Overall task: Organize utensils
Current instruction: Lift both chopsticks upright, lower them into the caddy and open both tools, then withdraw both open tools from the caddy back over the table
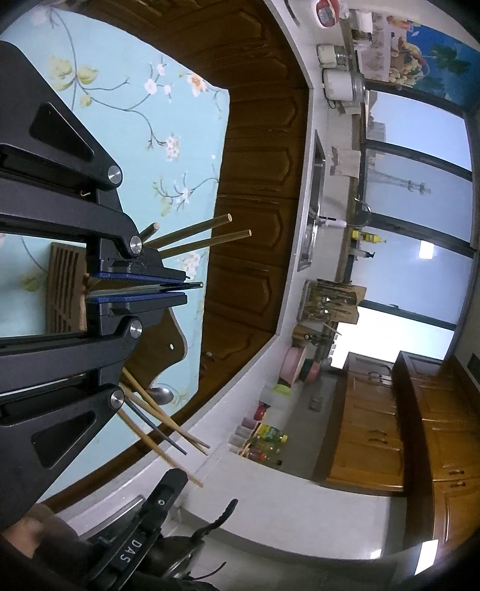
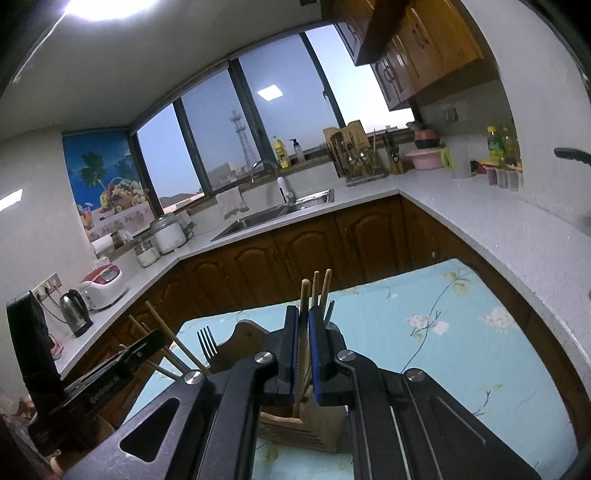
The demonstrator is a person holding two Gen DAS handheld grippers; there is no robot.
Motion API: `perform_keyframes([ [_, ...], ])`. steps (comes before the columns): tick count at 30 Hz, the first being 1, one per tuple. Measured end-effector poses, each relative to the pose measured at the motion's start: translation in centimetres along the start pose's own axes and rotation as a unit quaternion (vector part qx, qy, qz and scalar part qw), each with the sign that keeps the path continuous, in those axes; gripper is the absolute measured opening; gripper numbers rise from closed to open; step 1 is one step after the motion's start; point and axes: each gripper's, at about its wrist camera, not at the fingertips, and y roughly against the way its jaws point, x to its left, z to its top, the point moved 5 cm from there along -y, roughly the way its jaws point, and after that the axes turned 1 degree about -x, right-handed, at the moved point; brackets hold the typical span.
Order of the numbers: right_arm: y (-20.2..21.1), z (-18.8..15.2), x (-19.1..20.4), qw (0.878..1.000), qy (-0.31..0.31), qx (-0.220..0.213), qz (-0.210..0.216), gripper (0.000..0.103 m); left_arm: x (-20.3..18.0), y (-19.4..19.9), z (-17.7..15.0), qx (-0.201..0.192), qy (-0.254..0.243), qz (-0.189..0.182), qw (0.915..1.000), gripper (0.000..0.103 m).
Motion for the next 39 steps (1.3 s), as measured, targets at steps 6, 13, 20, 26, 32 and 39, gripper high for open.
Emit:
perform_keyframes([
  [6,0.7,0.5,-0.6,1.000,-0.015,-0.006,0.007,0.032,-0.2,0.7,0.2,-0.002,0.001,-0.003,1.0000,0.018],
  [13,3.4,1.1,-1.0,0.999,-0.027,-0.029,0.008,0.063,-0.1,3.4,0.3,-0.021,0.006,0.005,0.9997,0.042],
  [20,5.2,-0.4,-1.7,0.999,-0.035,-0.027,0.011,0.078,0.9,7.0,-2.0,-0.030,0.018,0.014,0.9993,0.059],
  [26,6.5,-4.1,-2.2,0.999,-0.043,0.003,0.020,0.087,2.2,9.7,-5.5,-0.023,0.038,0.036,0.9984,0.081],
  [32,8.0,-8.7,-2.2,0.998,-0.044,0.034,0.018,0.087,3.6,12.1,-9.9,0.000,0.052,0.045,0.9976,0.081],
  [39,10.8,-13.3,-1.7,0.998,-0.030,0.056,0.014,0.087,4.3,15.0,-14.0,0.010,0.051,0.052,0.9973,0.081],
])
